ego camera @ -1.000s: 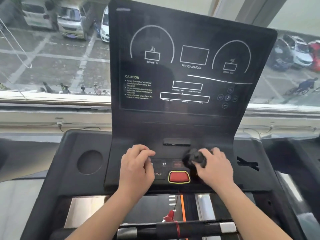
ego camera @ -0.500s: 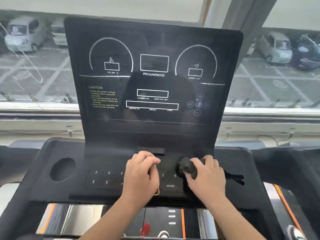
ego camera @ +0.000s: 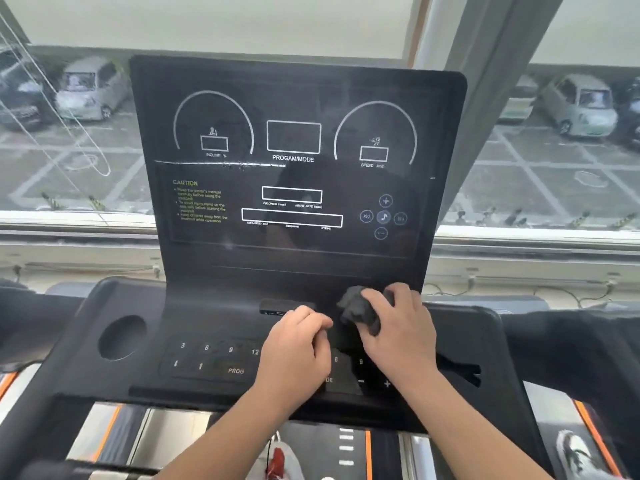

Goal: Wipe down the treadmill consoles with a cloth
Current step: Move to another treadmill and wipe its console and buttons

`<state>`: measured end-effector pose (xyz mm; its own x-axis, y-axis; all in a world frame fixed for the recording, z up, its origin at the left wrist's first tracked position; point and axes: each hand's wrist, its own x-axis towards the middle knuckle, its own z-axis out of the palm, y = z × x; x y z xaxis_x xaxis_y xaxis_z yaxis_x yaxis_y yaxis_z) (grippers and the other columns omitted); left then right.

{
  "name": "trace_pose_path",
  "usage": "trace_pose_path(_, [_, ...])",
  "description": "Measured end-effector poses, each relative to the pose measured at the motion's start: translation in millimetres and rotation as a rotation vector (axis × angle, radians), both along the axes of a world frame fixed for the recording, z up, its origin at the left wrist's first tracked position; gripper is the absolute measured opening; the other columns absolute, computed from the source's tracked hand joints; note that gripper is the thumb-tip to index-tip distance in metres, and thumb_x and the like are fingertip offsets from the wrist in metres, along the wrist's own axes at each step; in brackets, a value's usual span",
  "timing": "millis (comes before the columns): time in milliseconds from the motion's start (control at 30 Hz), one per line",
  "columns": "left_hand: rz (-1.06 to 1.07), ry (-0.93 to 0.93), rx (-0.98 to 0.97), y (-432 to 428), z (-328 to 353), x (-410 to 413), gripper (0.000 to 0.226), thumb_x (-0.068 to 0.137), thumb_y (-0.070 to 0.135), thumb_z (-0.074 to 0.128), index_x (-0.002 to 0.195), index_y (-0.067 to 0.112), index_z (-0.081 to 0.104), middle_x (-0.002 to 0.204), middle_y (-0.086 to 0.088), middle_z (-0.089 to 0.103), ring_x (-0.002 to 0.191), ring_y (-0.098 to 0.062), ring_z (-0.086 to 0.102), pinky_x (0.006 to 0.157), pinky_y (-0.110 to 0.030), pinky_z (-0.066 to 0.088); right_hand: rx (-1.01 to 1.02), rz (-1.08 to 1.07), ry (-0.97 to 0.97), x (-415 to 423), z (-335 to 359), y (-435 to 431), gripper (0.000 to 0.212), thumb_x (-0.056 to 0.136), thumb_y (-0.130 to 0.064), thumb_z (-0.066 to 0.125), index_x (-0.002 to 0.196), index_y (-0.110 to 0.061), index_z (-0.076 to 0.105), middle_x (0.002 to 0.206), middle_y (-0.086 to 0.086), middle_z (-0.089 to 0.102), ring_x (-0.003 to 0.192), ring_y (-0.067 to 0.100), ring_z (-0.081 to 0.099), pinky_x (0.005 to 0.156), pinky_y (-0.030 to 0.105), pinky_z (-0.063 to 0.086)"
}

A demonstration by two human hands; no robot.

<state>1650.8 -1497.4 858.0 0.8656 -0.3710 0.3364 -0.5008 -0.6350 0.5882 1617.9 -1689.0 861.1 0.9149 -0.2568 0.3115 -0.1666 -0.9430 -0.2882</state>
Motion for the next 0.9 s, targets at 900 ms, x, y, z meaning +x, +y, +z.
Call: trace_pose_path(900, [0.116, 0.101, -0.168, 67.2, 3.9, 5.2, 0.021, 0.085, 0.011, 0.063, 0.096, 0.025, 0.074, 0.092, 0.026, 0.063, 0.084, 0.006, 0.061, 0.076, -0.007, 0.043, -0.121, 0.191, 0.202, 85.5, 43.8, 98.6, 0.026, 0.066, -0.043, 0.081, 0.083, -0.028, 0.069, 0.087, -0.002, 0.053, 0.085, 0.024, 0.059, 0.055, 0.029, 0.032])
